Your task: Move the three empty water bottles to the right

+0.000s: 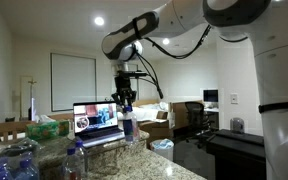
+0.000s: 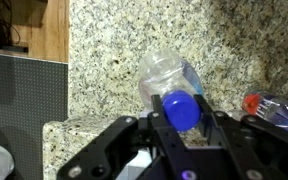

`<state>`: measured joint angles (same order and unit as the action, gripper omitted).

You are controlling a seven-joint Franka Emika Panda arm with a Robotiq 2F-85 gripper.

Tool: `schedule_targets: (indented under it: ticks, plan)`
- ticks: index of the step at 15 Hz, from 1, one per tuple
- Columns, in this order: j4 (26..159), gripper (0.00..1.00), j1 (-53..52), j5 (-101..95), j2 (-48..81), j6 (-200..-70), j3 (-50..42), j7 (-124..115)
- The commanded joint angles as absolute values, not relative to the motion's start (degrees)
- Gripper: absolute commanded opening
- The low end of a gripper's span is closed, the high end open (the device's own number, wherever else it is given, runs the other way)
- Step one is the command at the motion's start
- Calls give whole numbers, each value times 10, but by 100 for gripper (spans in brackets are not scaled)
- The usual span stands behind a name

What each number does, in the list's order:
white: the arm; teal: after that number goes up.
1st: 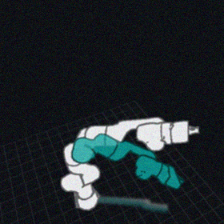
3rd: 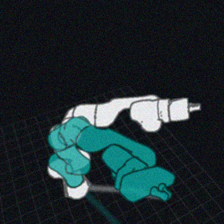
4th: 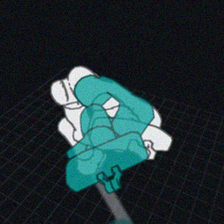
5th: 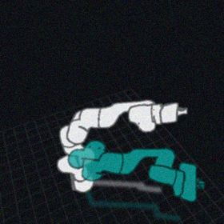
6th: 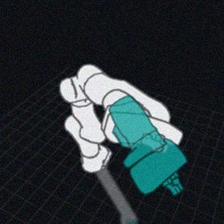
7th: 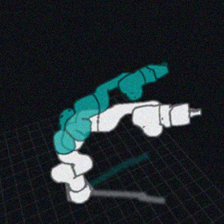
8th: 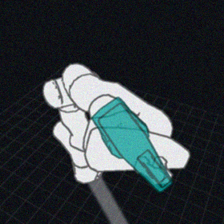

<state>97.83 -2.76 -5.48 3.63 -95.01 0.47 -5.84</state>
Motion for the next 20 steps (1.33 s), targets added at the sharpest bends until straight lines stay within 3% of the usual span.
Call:
schedule_targets:
  ticks: [1, 8, 20]
  plan:
    - [1010, 14, -9, -46, 18, -952, -5, -39]
    - [1081, 14, 23, -44, -2, -976, -36, -33]
    - [1145, 14, 74, 0, 36, -1162, -84, -20]
